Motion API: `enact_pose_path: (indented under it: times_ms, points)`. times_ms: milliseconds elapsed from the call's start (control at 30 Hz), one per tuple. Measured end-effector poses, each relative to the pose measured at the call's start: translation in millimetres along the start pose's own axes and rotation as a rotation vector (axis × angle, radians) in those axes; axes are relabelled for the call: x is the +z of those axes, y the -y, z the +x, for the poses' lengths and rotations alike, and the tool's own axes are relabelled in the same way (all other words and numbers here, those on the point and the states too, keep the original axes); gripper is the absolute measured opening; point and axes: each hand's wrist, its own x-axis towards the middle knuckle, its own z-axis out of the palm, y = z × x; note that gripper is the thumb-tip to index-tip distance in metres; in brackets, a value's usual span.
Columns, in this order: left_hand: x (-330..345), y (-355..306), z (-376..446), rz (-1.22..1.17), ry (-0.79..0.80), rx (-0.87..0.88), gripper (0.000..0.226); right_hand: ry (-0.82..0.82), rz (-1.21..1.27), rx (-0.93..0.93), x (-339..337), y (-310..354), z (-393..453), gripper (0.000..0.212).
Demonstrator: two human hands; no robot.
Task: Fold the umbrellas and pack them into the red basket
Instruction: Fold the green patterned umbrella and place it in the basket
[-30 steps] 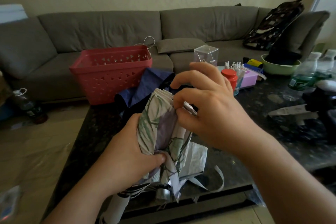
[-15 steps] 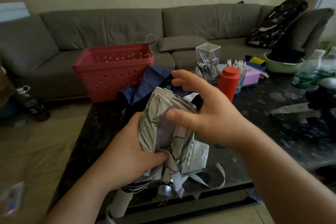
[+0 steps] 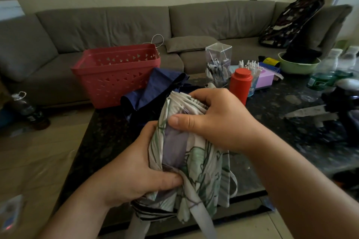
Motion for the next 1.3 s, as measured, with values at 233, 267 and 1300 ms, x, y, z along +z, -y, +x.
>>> enact_pose_path:
  times_ms: [233,267,1300]
  points:
    - [23.1,7.8,10.0,0.271,-0.205,0.076,0.106,-0.158,-0.247,0.137,4.4,17.3,-1.8,0.049]
    - [25.0,8.9,10.7,0.296,-0.222,0.082,0.111,-0.163,-0.258,0.134,5.5,17.0,-1.8,0.051]
    - [-26.3,37.0,15.7,0.268,-0.511,0.108,0.110,0.026,-0.224,-0.509,-30.6,14.9,-18.6,0.011]
